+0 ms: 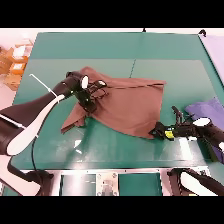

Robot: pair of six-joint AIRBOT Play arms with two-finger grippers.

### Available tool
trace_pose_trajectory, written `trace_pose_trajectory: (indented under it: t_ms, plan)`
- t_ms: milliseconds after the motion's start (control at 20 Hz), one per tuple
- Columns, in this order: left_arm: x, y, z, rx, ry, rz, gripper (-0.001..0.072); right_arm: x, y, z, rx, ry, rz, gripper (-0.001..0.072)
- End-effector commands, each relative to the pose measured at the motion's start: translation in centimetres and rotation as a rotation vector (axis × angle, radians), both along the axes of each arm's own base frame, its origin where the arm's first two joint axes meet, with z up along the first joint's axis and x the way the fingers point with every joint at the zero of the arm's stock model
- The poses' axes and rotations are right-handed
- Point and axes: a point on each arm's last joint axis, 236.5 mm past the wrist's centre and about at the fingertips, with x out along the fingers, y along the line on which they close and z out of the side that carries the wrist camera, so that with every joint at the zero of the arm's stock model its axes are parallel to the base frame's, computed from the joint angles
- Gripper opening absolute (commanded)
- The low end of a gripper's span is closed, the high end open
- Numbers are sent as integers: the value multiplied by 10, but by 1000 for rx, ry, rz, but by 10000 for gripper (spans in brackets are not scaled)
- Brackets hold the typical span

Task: Fold the shirts.

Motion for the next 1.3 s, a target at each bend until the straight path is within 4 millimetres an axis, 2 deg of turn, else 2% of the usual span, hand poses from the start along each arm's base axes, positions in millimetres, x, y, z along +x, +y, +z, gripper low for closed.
trace_pose_trajectory:
  t_ms: [0, 50, 150, 300, 400, 650, 700, 800, 850, 900, 950, 1000, 1050, 1100, 1200, 1250]
  plan:
    - [2, 40, 12, 185, 7, -18, 32, 11, 1, 17, 25, -26, 21, 14]
    - [4, 43, 24, 202, 10, -14, 25, 20, -3, 27, 25, -47, 22, 14]
    - [14, 34, 51, 174, -13, 11, 26, 38, -19, 46, 10, -91, 19, 14]
    - [25, -5, 83, 15, -47, 28, 25, 56, -38, 67, 2, -128, -17, 14]
    - [16, -28, 88, -80, -8, 20, 25, 53, -44, 64, -19, -122, -13, 13]
    - [-8, -65, 96, -304, 141, 47, 26, 47, -44, 58, -26, -99, -9, 14]
    - [-12, -65, 95, -336, 176, 61, 26, 44, -43, 54, -24, -89, -8, 13]
    - [-11, -49, 84, -332, 206, 109, 27, 36, -41, 44, -22, -66, -21, 13]
    - [-12, -40, 76, -324, 223, 134, 79, 31, -40, 37, -23, -52, -30, 14]
    - [-14, -31, 68, -314, 246, 166, 283, 26, -39, 30, -22, -36, -37, 13]
    - [-17, -24, 59, -307, 263, 192, 315, 20, -37, 24, -21, -23, -39, 13]
    - [-19, -18, 50, -301, 276, 210, 297, 16, -36, 19, -20, -10, -44, 13]
    - [-22, -13, 43, -295, 290, 219, 240, 11, -35, 15, -18, 4, -47, 14]
    - [-25, -9, 38, -289, 296, 211, 237, 7, -34, 12, -15, 14, -48, 14]
    - [-24, -8, 37, -289, 290, 210, 236, 5, -33, 10, -12, 20, -50, 13]
    - [-23, -7, 37, -286, 285, 210, 194, 5, -32, 11, -10, 19, -52, 14]
